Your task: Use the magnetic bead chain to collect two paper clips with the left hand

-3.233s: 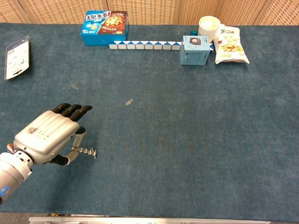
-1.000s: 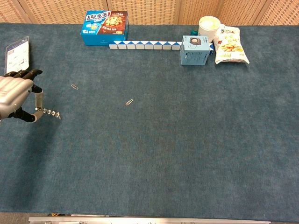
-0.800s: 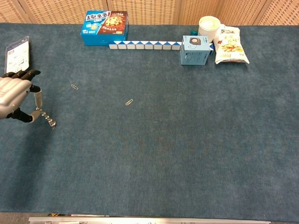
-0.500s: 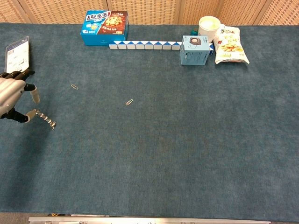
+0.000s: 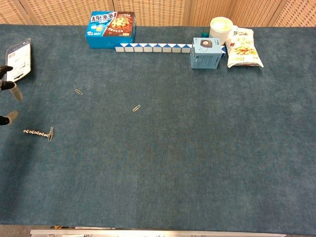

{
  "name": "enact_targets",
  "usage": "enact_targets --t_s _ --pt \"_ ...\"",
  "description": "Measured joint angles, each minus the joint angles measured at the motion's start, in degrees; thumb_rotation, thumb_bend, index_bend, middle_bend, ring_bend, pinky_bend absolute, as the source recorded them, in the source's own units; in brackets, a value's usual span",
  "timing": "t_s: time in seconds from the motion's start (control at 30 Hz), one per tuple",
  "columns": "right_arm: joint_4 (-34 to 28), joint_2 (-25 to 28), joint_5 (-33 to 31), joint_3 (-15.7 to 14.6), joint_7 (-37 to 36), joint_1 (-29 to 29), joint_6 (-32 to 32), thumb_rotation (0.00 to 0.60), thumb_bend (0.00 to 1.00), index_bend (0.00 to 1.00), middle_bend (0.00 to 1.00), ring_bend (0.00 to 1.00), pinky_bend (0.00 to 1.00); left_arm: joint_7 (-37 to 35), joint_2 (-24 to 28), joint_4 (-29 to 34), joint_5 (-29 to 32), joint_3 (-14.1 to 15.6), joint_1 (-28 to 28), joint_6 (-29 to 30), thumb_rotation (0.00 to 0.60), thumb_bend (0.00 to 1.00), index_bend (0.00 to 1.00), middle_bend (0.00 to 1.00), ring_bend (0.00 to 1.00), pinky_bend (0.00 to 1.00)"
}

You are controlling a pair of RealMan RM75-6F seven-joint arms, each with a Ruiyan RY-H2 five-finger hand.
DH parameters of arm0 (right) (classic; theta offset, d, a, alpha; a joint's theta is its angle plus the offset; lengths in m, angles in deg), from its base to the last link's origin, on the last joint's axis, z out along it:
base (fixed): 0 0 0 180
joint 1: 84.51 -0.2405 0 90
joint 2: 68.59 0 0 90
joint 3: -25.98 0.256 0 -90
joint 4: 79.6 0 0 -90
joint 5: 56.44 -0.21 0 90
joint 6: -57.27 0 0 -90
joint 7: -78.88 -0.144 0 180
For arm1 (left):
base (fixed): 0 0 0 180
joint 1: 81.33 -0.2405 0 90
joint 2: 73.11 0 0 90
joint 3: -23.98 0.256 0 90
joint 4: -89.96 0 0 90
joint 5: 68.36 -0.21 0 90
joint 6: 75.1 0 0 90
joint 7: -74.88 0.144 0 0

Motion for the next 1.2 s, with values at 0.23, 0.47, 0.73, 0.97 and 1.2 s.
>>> enact_targets --t_s 0.23,0.47,0.73,0.97,1.2 --pt "-0.3 -0.4 0.2 -0.2 1.9 -0.5 -0.5 0.6 0.0 0.39 0.42 0.39 0.7 -5.0 6.2 2.2 -3.4 1.5 -1.6 -0.6 0.6 0.34 0.38 0.02 0.0 0.07" --pt "-1.0 -1.7 0.3 -0.9 7.1 -1.3 -1.3 0.6 0.0 0.39 0.42 0.39 0.7 -15.3 15.3 3.2 -11.7 5.1 -4.7 -2.0 0.6 0.34 0.39 0.02 0.0 0.07" --pt "-1.9 -4.0 -0.3 -1.9 13.8 -2.4 -2.8 0.6 0.0 0.39 0.42 0.39 0.7 -27.4 18.3 -0.8 -20.3 6.2 -9.0 0.8 0.6 0.34 0.37 0.06 0.0 0.07" --pt "-1.9 -4.2 -0.4 -2.1 13.9 -2.4 -2.8 0.6 0.0 0.39 0.42 0.39 0.7 -32.8 17.6 -6.1 -25.5 5.1 -10.6 1.8 0.6 0.34 0.43 0.18 0.05 0.16" --pt "-1.6 -4.2 -0.3 -2.3 13.7 -3.0 -3.9 0.6 0.0 0.39 0.42 0.39 0.7 -33.1 16.7 -6.8 -24.8 3.5 -11.5 1.2 0.6 0.34 0.49 0.27 0.11 0.22"
